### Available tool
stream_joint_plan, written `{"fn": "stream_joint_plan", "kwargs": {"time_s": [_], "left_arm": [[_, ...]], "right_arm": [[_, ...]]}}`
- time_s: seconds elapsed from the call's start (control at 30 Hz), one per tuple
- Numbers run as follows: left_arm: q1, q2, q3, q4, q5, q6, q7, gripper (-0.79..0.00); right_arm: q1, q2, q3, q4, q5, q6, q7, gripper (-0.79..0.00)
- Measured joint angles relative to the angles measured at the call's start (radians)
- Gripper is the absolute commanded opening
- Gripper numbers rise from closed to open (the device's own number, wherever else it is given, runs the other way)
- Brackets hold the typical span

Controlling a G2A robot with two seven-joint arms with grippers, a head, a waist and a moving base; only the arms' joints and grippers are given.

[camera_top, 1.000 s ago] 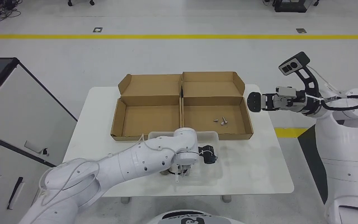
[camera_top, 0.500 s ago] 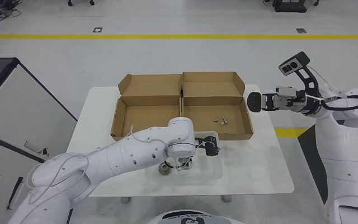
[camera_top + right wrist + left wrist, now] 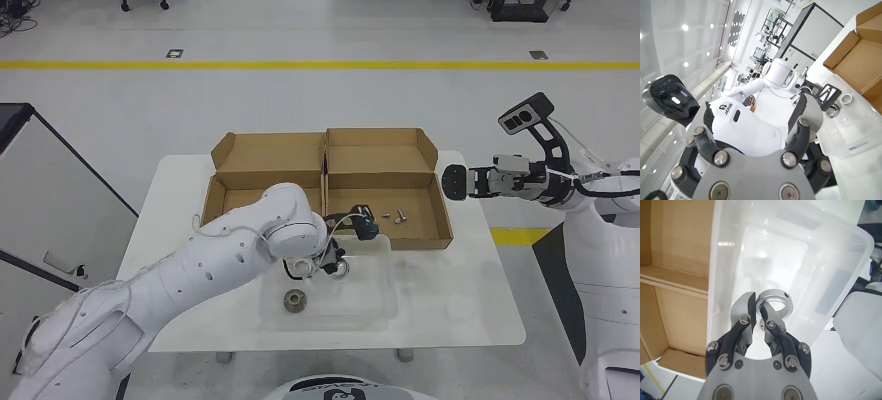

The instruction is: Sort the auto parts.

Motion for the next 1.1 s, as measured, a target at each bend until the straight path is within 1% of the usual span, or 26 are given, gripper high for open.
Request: {"fn": "stream_joint_plan", "kwargs": {"time_s": [0.03, 0.1, 0.13, 0.2, 0.23, 0.33, 0.47, 0.53, 0.67, 0.73, 0.93, 1.1], "left_arm": [[0.03, 0.022, -0.048, -0.023, -0.007, -0.012, 0.008, -0.785], [0.079, 0.053, -0.12, -0.058, -0.02, -0.032, 0.023, -0.785], [0.112, 0.072, -0.17, -0.076, -0.032, -0.046, 0.038, -0.785], [0.164, 0.097, -0.249, -0.096, -0.058, -0.068, 0.071, -0.785], [0.199, 0.112, -0.301, -0.105, -0.084, -0.086, 0.1, -0.785], [0.283, 0.141, -0.419, -0.12, -0.172, -0.143, 0.182, -0.785], [0.367, 0.159, -0.529, -0.111, -0.326, -0.238, 0.299, -0.785], [0.391, 0.163, -0.562, -0.098, -0.402, -0.292, 0.354, -0.785], [0.401, 0.161, -0.58, -0.067, -0.532, -0.408, 0.441, -0.785], [0.394, 0.158, -0.581, -0.05, -0.578, -0.473, 0.48, -0.785], [0.361, 0.148, -0.57, -0.016, -0.691, -0.624, 0.574, -0.785], [0.337, 0.143, -0.557, 0.017, -0.784, -0.732, 0.611, -0.785]], "right_arm": [[0.0, 0.0, 0.0, 0.0, 0.0, 0.0, 0.0, 0.0], [0.0, 0.0, 0.0, 0.0, 0.0, 0.0, 0.0, 0.0], [0.0, 0.0, 0.0, 0.0, 0.0, 0.0, 0.0, 0.0], [0.0, 0.0, 0.0, 0.0, 0.0, 0.0, 0.0, 0.0], [0.0, 0.0, 0.0, 0.0, 0.0, 0.0, 0.0, 0.0], [0.0, 0.0, 0.0, 0.0, 0.0, 0.0, 0.0, 0.0], [0.0, 0.0, 0.0, 0.0, 0.0, 0.0, 0.0, 0.0], [0.0, 0.0, 0.0, 0.0, 0.0, 0.0, 0.0, 0.0], [0.0, 0.0, 0.0, 0.0, 0.0, 0.0, 0.0, 0.0], [0.0, 0.0, 0.0, 0.0, 0.0, 0.0, 0.0, 0.0], [0.0, 0.0, 0.0, 0.0, 0.0, 0.0, 0.0, 0.0], [0.0, 0.0, 0.0, 0.0, 0.0, 0.0, 0.0, 0.0]]}}
